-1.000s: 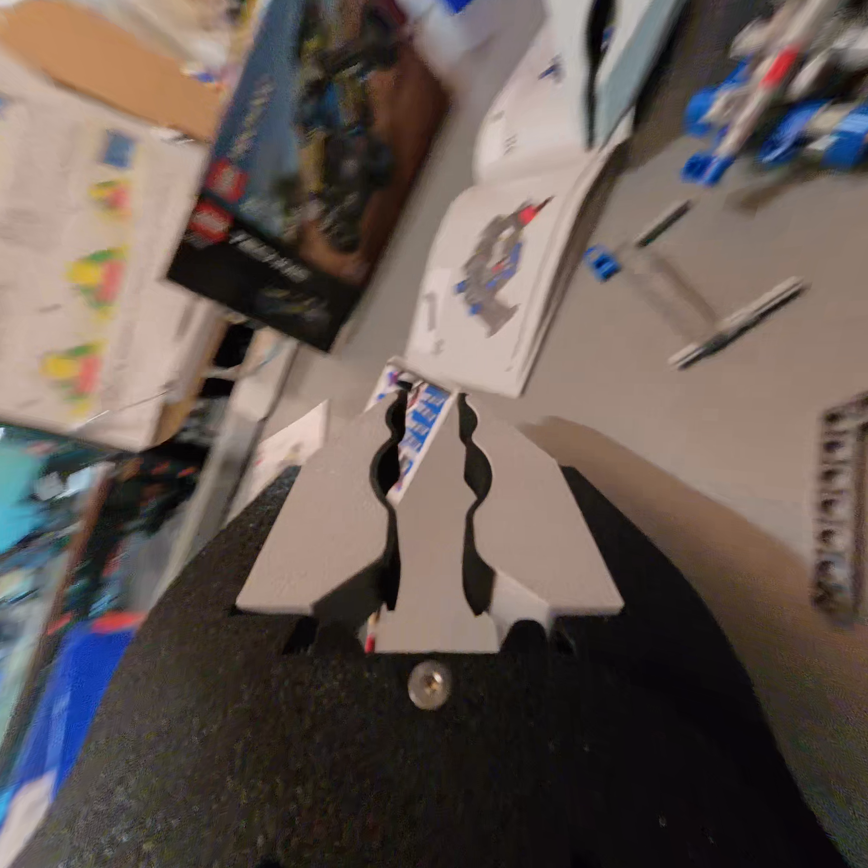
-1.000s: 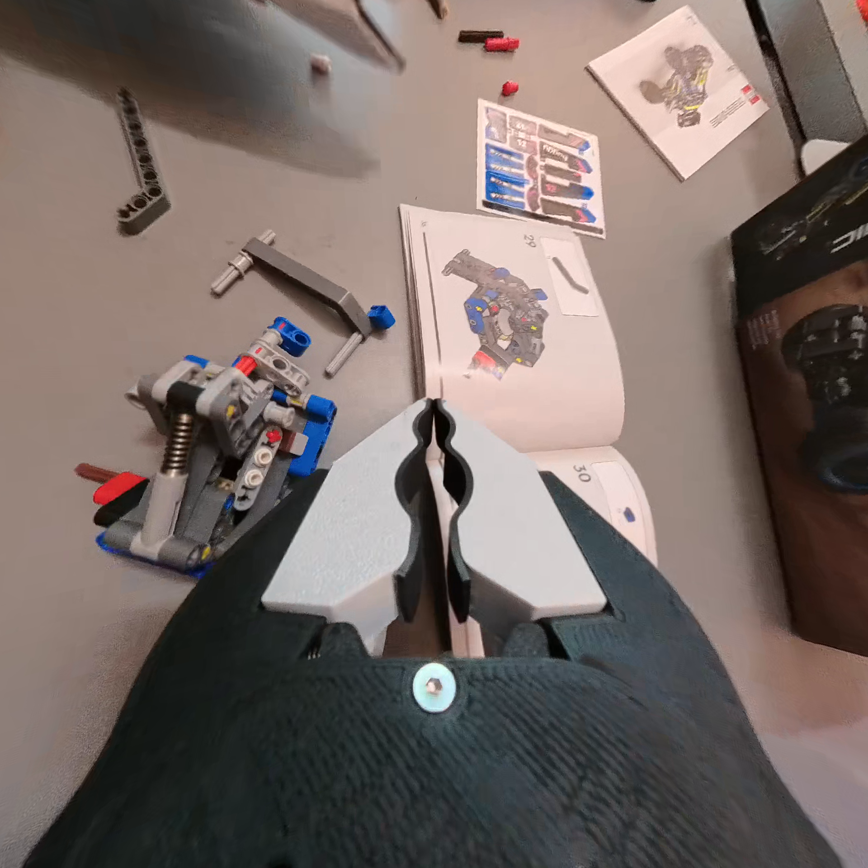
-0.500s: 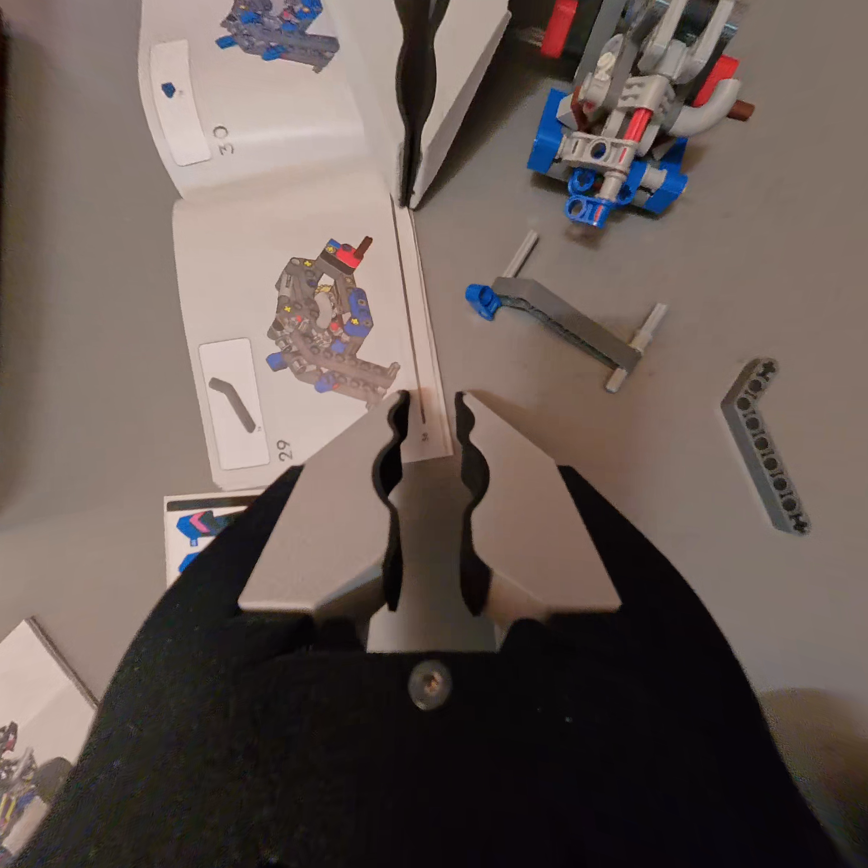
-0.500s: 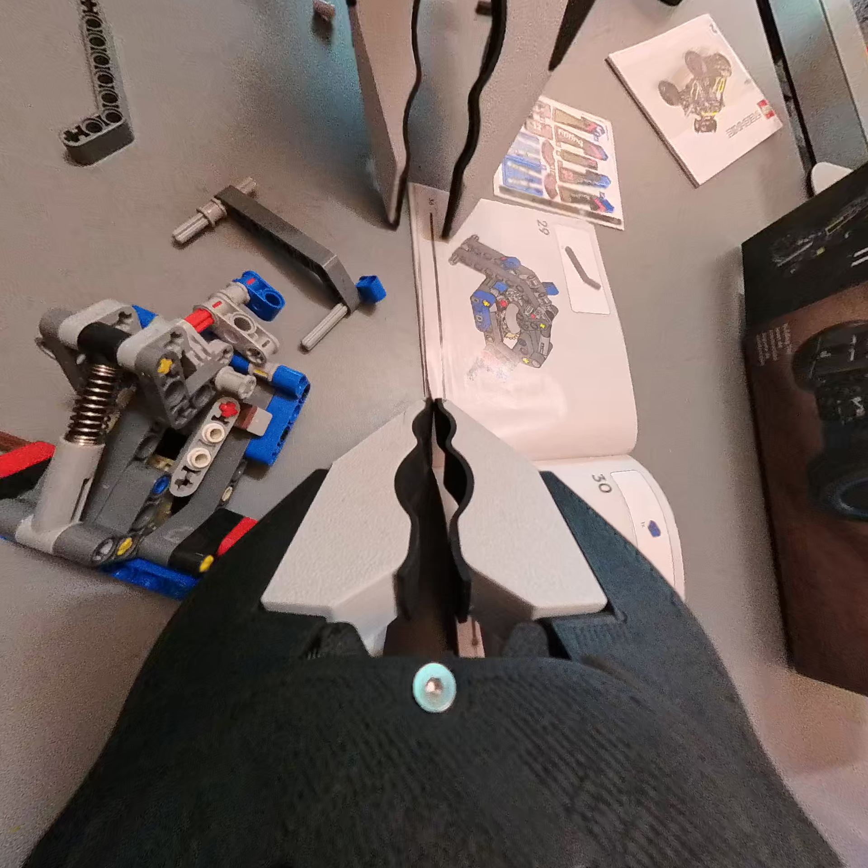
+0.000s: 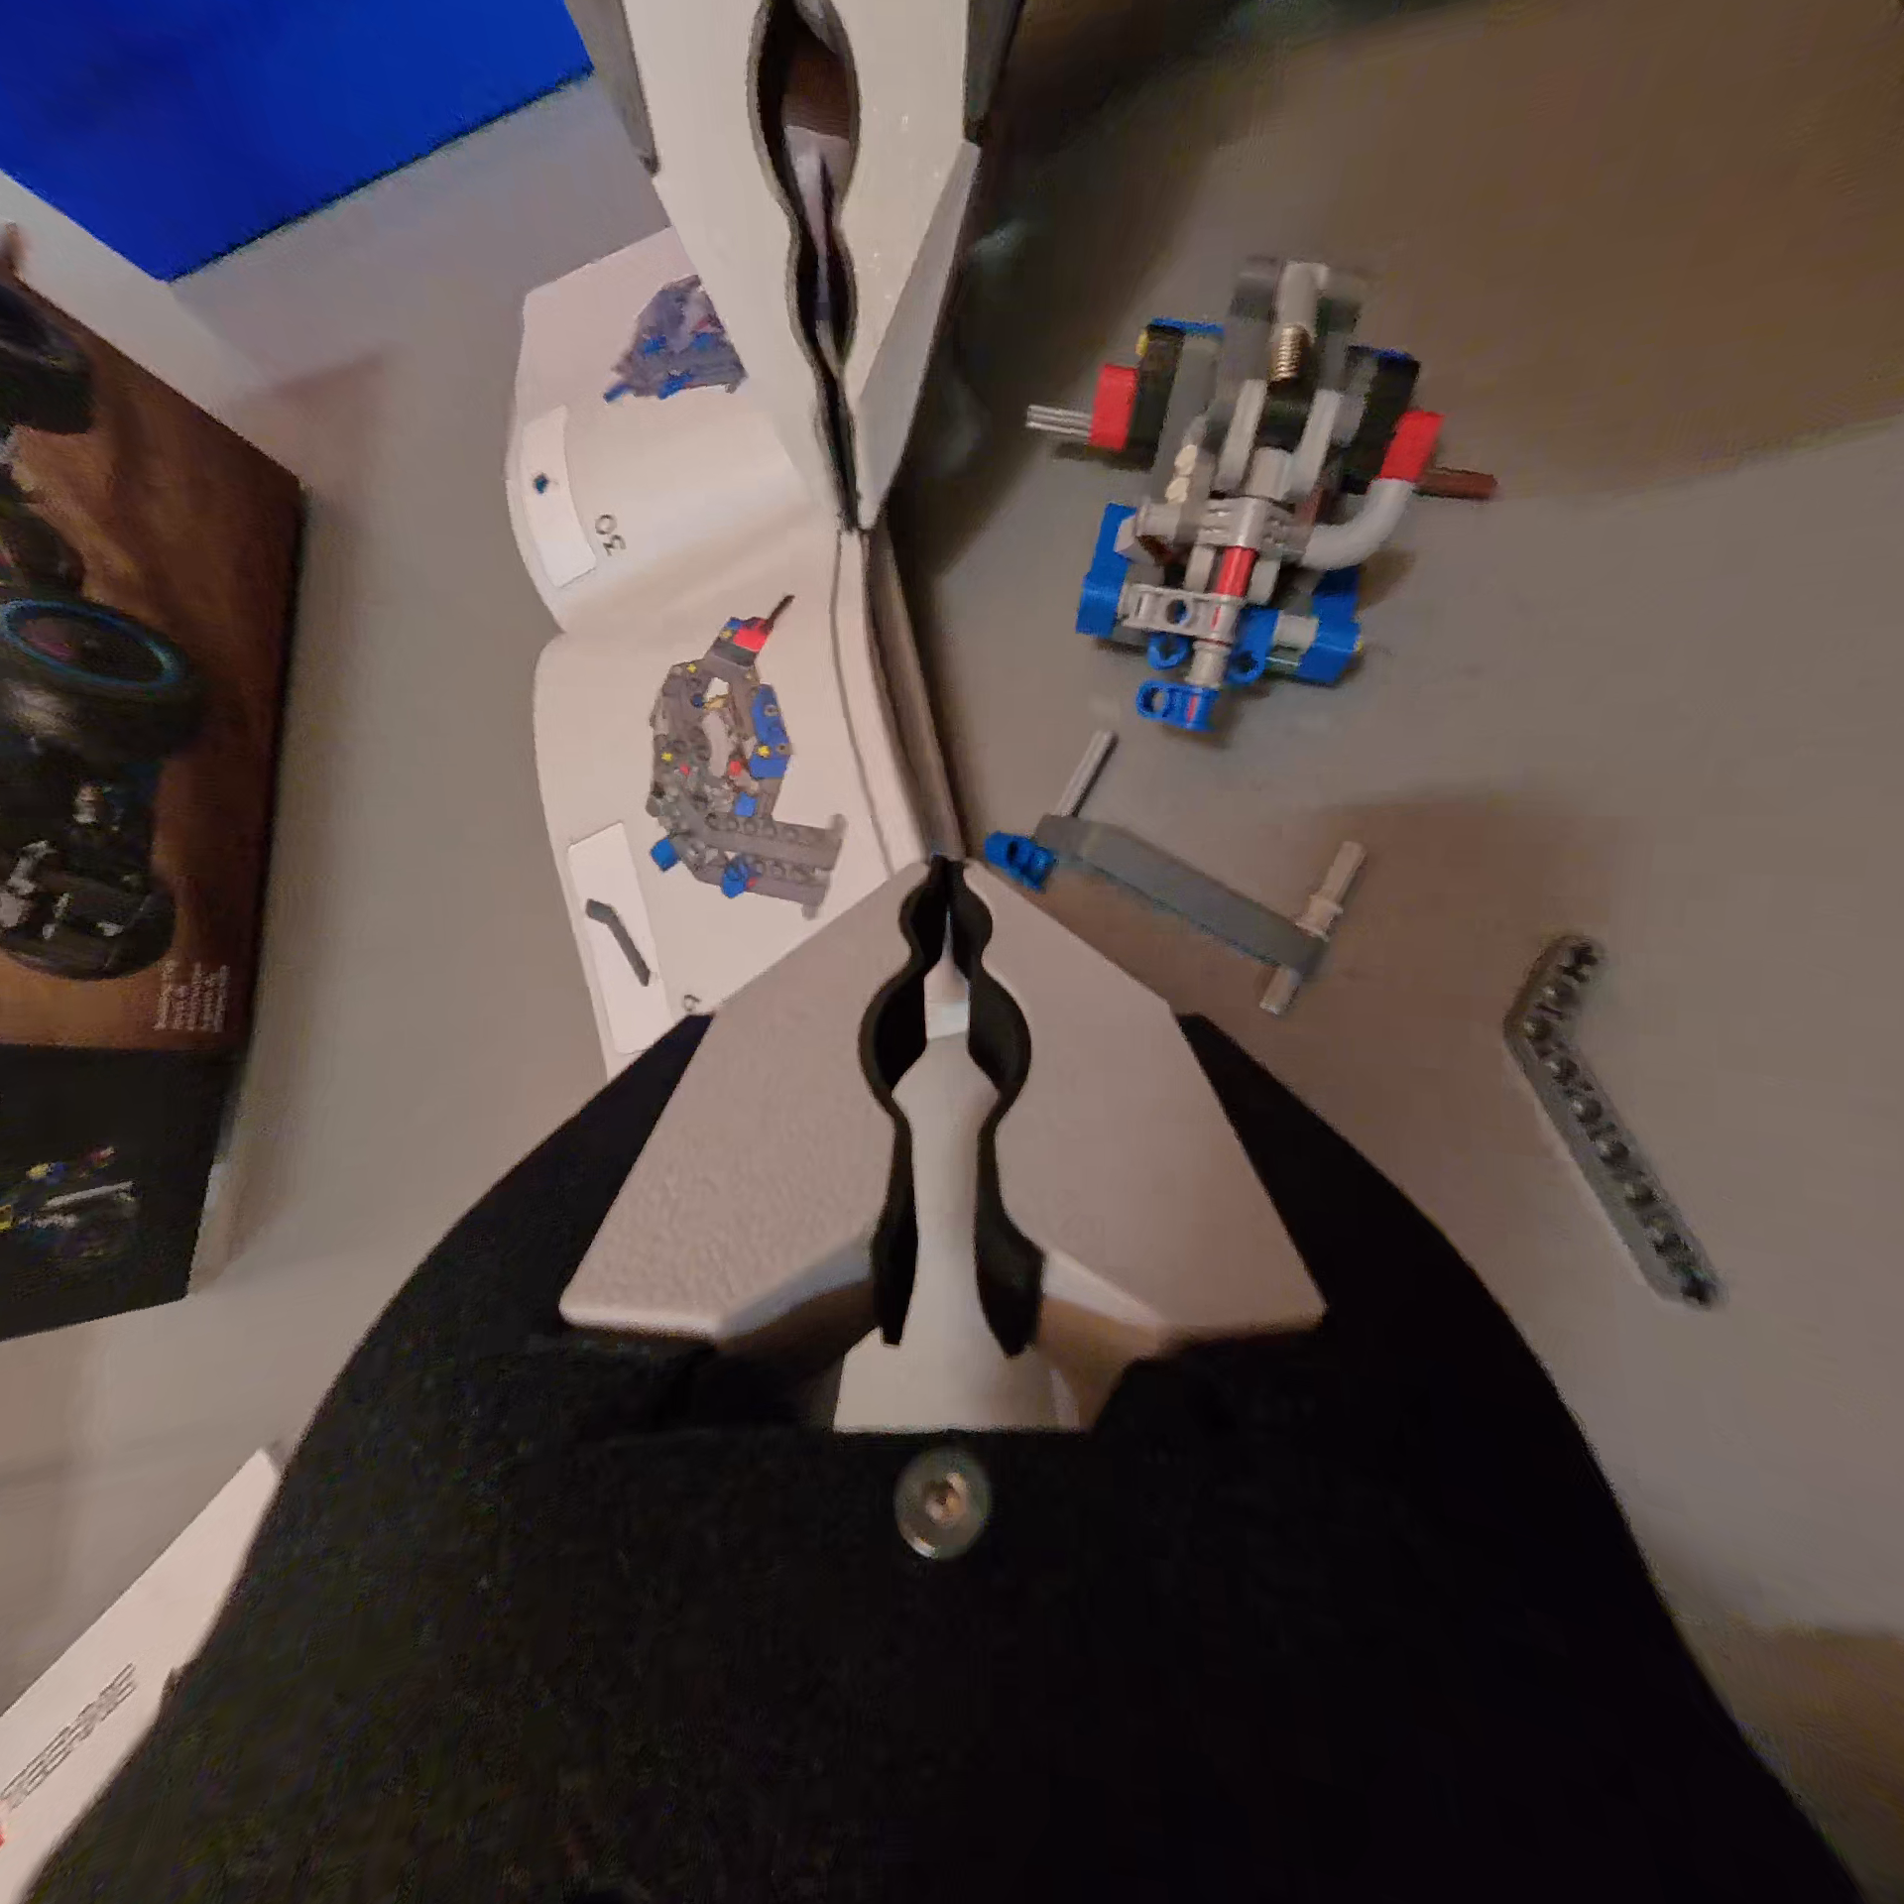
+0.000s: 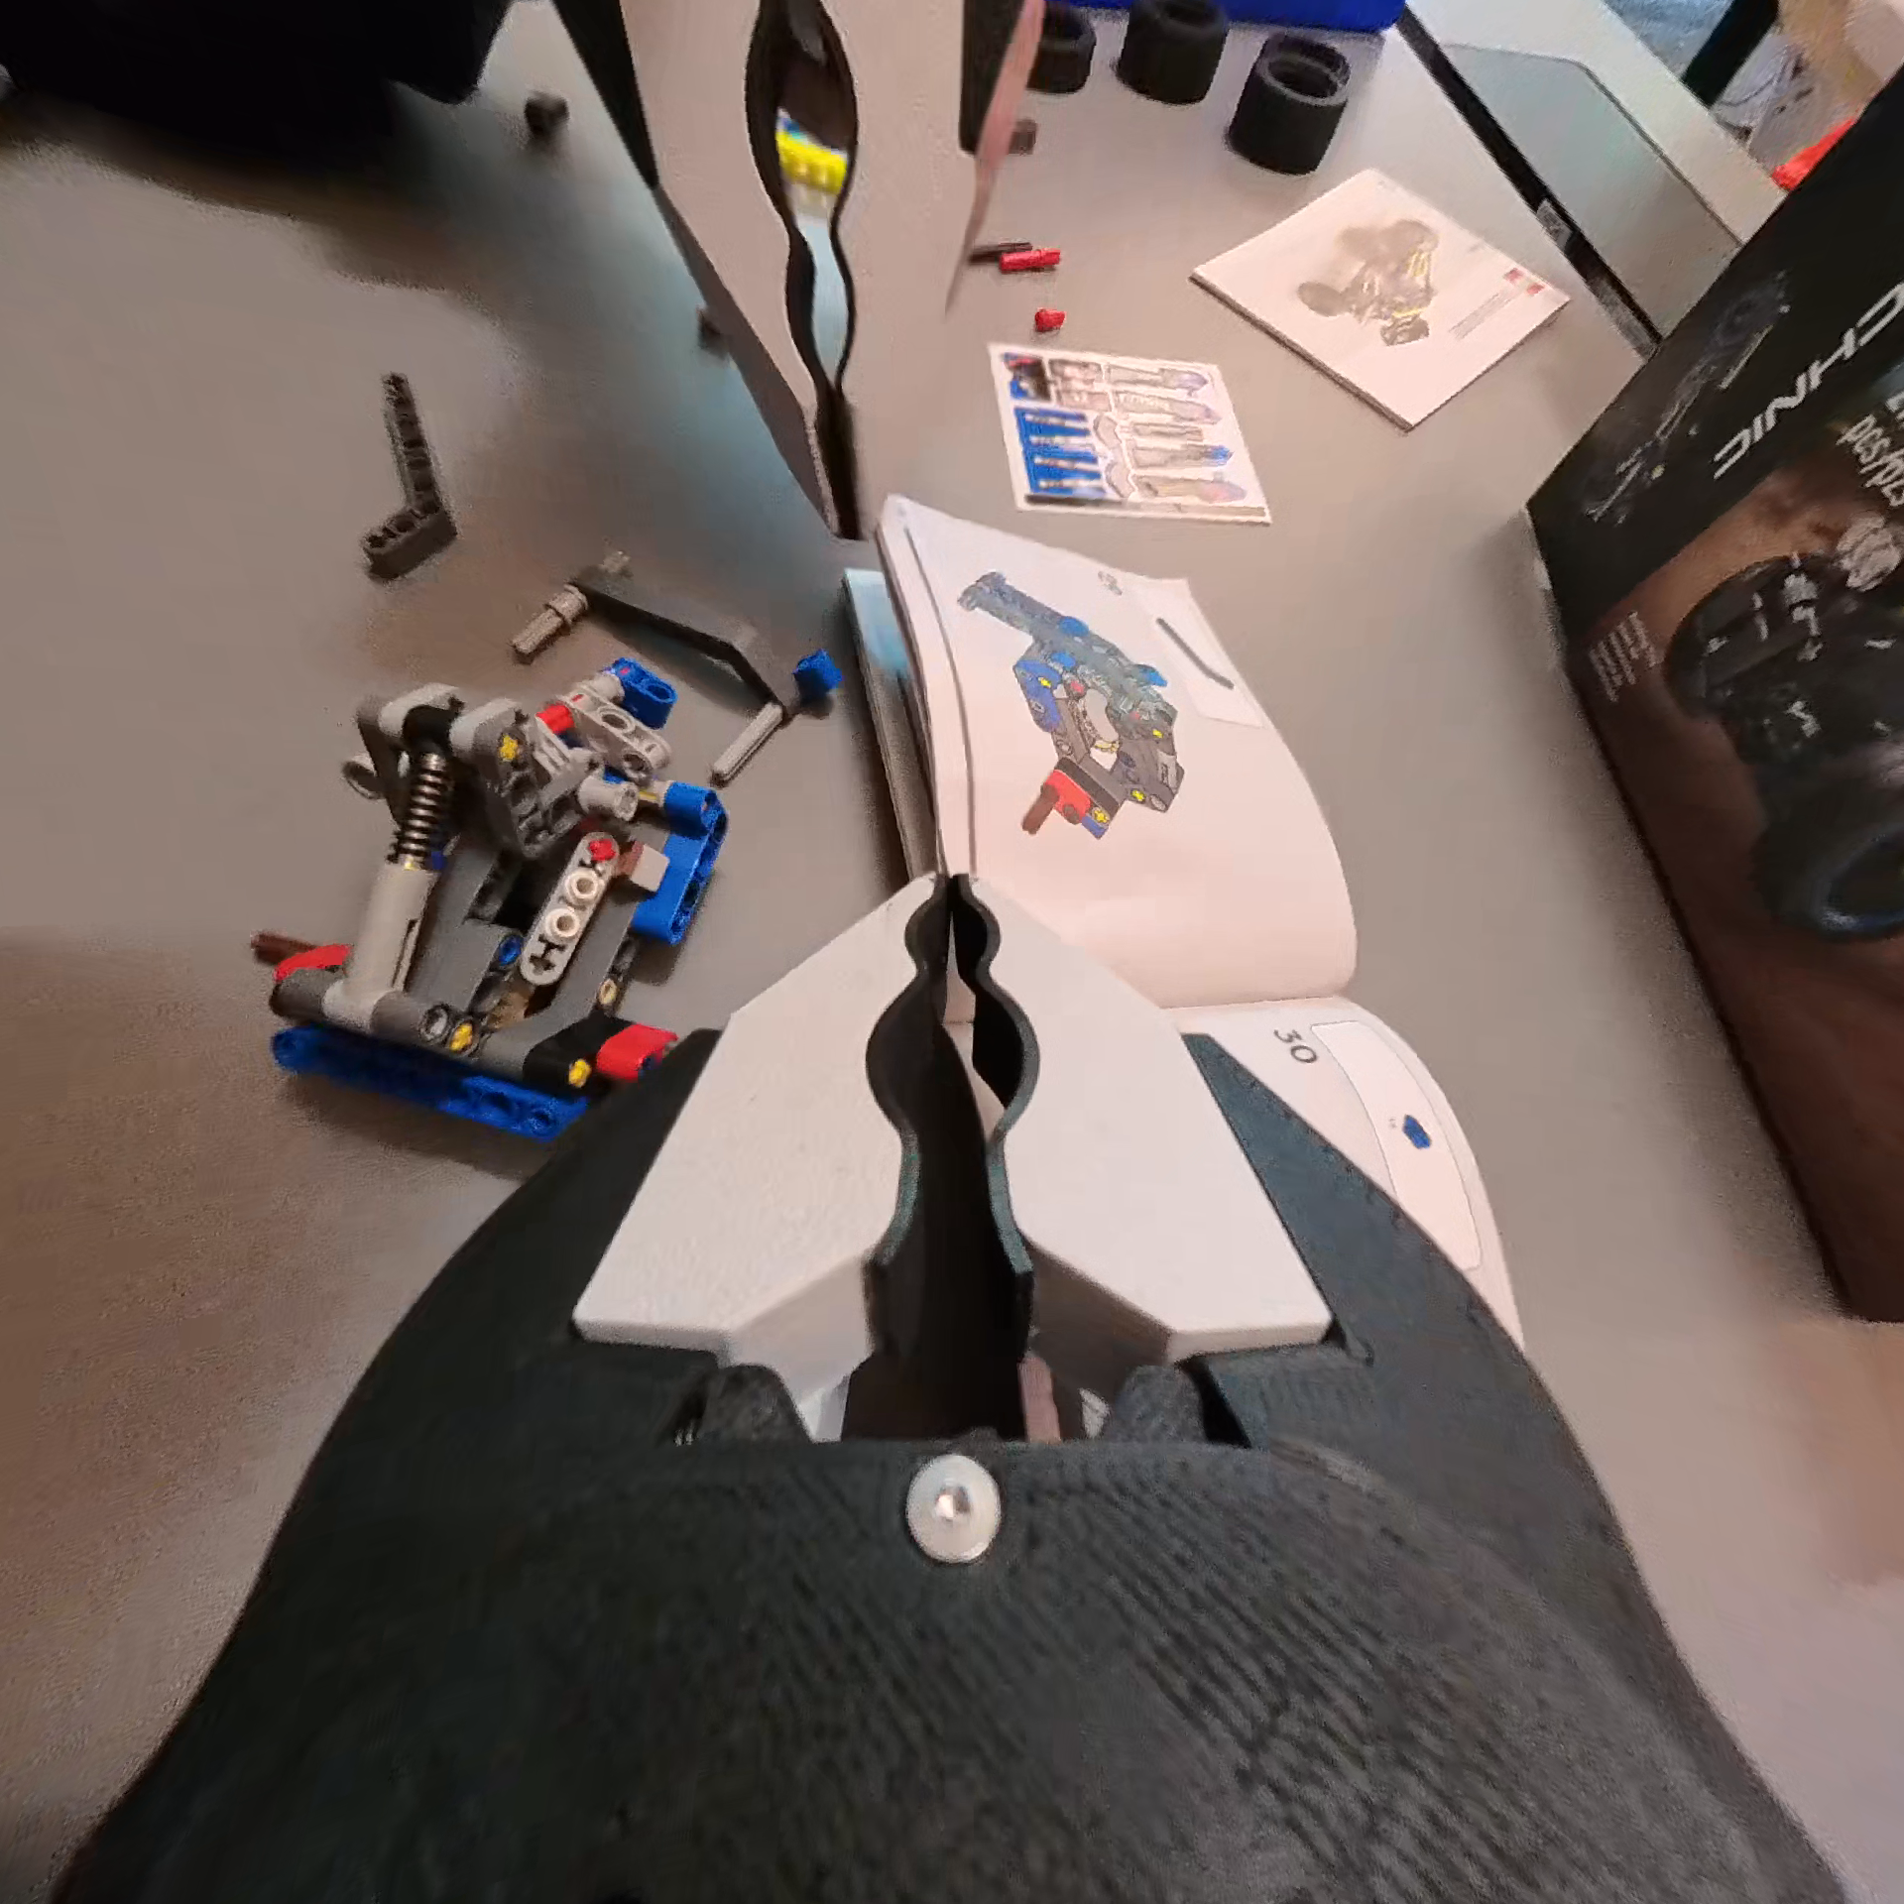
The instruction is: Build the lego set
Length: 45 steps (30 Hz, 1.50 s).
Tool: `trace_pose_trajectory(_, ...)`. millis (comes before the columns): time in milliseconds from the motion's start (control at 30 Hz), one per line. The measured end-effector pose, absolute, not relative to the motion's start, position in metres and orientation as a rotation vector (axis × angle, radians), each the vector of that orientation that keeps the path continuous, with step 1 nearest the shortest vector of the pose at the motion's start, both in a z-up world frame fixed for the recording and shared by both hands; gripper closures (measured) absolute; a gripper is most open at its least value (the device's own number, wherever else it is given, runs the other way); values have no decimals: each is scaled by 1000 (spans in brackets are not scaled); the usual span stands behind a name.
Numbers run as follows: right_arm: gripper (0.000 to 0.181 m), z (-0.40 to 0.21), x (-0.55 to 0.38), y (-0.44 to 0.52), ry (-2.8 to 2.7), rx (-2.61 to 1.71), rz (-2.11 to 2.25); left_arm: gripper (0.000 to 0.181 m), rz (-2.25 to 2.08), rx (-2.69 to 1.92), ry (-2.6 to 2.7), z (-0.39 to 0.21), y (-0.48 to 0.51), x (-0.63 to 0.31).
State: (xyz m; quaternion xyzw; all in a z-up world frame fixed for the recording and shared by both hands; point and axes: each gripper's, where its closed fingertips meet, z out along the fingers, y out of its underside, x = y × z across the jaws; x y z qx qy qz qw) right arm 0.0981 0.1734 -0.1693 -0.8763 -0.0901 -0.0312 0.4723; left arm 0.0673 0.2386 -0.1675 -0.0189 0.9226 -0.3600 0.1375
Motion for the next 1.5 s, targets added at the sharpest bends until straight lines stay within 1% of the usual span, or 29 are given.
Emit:
trace_pose_trajectory(133,181,-182,100,168,-258,-2243,-128,181,-1006,-148,2544,-179,245,76)
trace_pose_trajectory(233,181,-191,96,167,-271,-2278,-98,180,-980,-252,2242,-168,260,97)
trace_pose_trajectory(333,181,-200,98,167,-279,-2301,-112,181,-741,-273,1931,-150,294,116)
trace_pose_trajectory(433,181,-199,98,169,-337,-2280,-165,178,-429,-115,1717,-131,313,122)
trace_pose_trajectory(500,181,-199,98,171,-420,-2269,-245,178,-393,-35,1635,-123,306,119)
trace_pose_trajectory(633,181,-200,93,169,-546,-2266,-316,179,-469,-29,1669,-133,294,115)
trace_pose_trajectory(800,181,-200,92,155,-503,-2304,-246,179,-484,-1,1746,-148,292,115)
trace_pose_trajectory(1033,181,-200,93,155,-491,-2291,-235,181,-556,223,1719,-150,260,96)
trace_pose_trajectory(1167,181,-200,93,155,-465,-2281,-205,181,-580,324,1756,-162,246,86)
trace_pose_trajectory(1500,181,-200,92,156,-410,-2238,-130,181,-564,278,1793,-168,255,93)
